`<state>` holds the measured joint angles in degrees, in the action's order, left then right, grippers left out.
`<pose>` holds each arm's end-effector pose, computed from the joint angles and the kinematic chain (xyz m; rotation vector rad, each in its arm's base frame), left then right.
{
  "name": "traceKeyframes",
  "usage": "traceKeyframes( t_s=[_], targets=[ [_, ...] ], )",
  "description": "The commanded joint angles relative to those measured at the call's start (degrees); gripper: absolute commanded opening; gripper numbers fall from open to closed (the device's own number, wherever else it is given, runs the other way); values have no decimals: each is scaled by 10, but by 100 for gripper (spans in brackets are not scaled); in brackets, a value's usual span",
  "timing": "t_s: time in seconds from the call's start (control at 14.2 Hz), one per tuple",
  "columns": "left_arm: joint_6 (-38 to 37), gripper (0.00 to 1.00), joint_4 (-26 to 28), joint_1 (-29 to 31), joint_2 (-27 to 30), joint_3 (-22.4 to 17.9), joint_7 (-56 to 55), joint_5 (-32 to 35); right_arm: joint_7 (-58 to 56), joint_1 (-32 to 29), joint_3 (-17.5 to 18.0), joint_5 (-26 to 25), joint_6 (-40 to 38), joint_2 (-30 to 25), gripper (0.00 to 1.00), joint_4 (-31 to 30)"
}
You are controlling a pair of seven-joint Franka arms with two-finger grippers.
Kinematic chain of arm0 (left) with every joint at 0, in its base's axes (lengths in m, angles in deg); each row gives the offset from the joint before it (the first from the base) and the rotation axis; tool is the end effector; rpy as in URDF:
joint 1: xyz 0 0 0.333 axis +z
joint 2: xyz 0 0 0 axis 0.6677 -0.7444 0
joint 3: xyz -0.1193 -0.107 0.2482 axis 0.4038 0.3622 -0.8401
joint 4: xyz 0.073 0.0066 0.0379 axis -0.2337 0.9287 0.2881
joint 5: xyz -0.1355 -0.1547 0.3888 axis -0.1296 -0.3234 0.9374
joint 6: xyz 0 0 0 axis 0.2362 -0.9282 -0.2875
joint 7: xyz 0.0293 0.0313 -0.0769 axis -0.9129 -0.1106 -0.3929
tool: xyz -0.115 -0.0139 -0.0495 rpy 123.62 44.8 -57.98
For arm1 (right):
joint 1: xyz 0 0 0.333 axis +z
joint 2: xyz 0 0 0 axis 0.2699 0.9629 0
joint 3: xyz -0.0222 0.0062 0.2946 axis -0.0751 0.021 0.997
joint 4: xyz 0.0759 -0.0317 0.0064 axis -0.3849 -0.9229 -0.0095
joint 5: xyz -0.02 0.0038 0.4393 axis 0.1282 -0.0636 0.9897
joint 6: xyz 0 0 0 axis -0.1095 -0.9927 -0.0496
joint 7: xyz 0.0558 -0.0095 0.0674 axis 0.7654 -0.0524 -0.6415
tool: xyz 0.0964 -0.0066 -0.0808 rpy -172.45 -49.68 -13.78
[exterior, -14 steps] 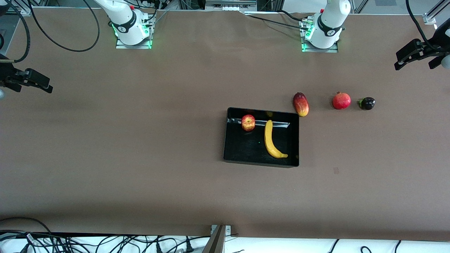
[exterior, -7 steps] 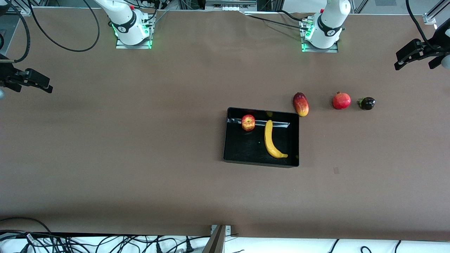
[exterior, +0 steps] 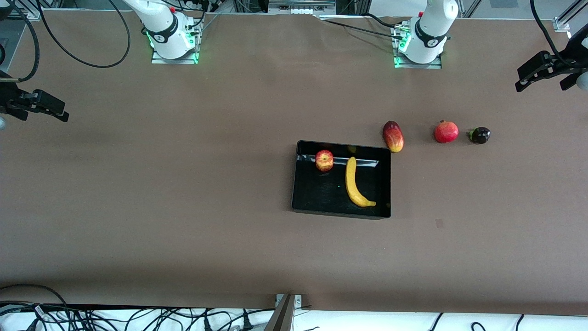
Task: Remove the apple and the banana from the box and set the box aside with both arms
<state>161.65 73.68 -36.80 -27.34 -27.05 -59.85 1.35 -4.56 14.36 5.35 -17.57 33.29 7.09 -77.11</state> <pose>0.5629 0.0020 0.6268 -3.1064 -0.0513 0.0276 0.6151 -0.0337 0.5610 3.1222 -0.0276 -0.0373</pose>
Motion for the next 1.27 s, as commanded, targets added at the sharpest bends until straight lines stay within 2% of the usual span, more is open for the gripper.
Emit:
traceKeyframes(
  t_s=[0.0, 0.49, 0.64, 0.92, 1.2],
  targets=[
    [3, 100, 16, -8, 15, -6, 6, -6, -7, -7, 5, -4, 2, -8, 100, -6],
    [4, 100, 17, -9, 14, -5, 5, -7, -6, -7, 5, -4, 2, -8, 100, -6],
    [8, 100, 16, -9, 13, -6, -4, -32, -6, -7, 5, -4, 2, -8, 100, -6],
    [33, 100, 23, -17, 2, -5, -32, -38, -6, -7, 5, -3, 2, -8, 100, -6],
    [93, 100, 24, -45, -54, 17, -155, -31, -6, -7, 5, -3, 2, -8, 100, -6]
  ],
)
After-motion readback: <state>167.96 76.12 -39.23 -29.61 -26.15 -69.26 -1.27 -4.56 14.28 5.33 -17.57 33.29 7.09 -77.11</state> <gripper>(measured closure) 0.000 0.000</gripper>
